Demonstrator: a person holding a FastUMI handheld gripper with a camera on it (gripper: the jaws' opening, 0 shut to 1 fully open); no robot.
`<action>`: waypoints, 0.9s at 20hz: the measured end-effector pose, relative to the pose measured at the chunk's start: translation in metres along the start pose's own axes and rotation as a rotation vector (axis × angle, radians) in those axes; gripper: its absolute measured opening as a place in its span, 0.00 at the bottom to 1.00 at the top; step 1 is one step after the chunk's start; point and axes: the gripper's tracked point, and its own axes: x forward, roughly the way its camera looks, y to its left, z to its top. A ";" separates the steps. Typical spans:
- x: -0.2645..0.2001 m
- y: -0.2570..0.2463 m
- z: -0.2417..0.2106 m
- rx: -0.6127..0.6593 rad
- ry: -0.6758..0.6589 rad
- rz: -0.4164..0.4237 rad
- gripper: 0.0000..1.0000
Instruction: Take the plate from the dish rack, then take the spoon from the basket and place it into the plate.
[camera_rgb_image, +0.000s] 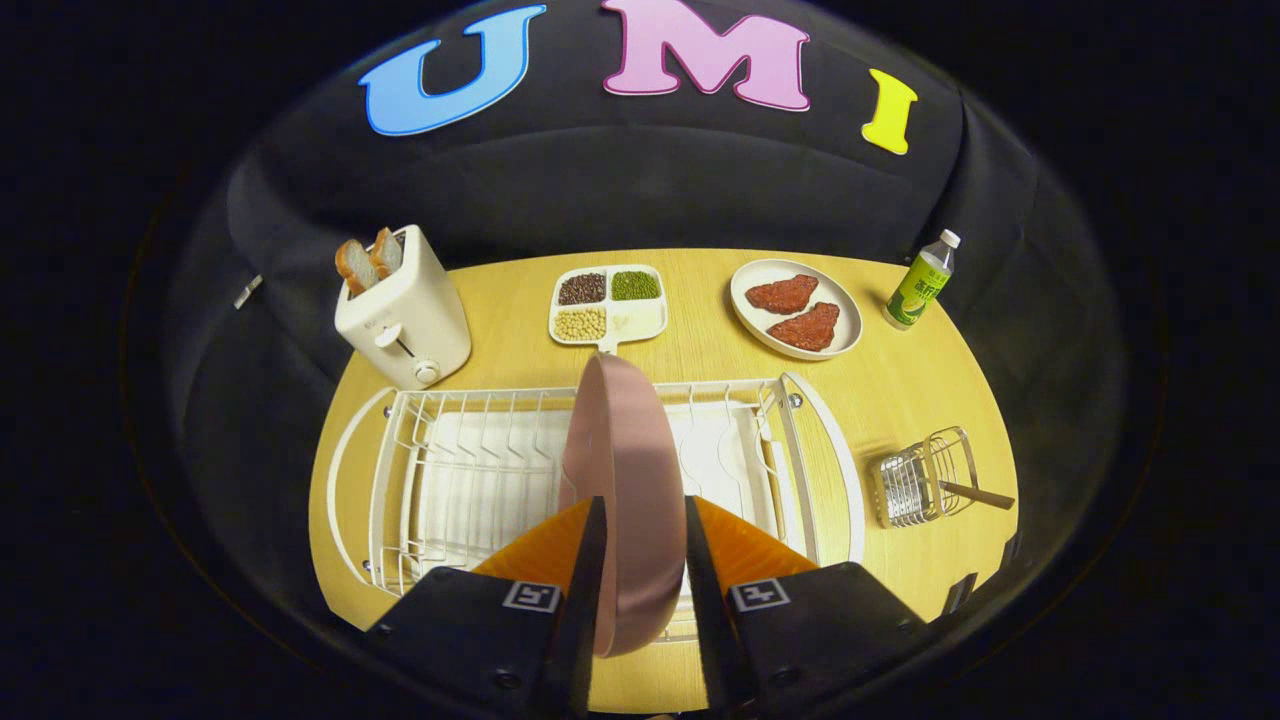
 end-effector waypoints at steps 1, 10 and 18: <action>-0.001 -0.007 0.001 -0.003 -0.006 -0.048 0.40; -0.014 -0.011 0.021 -0.107 -0.084 -0.115 0.27; -0.029 -0.030 0.036 -0.097 -0.133 -0.128 0.27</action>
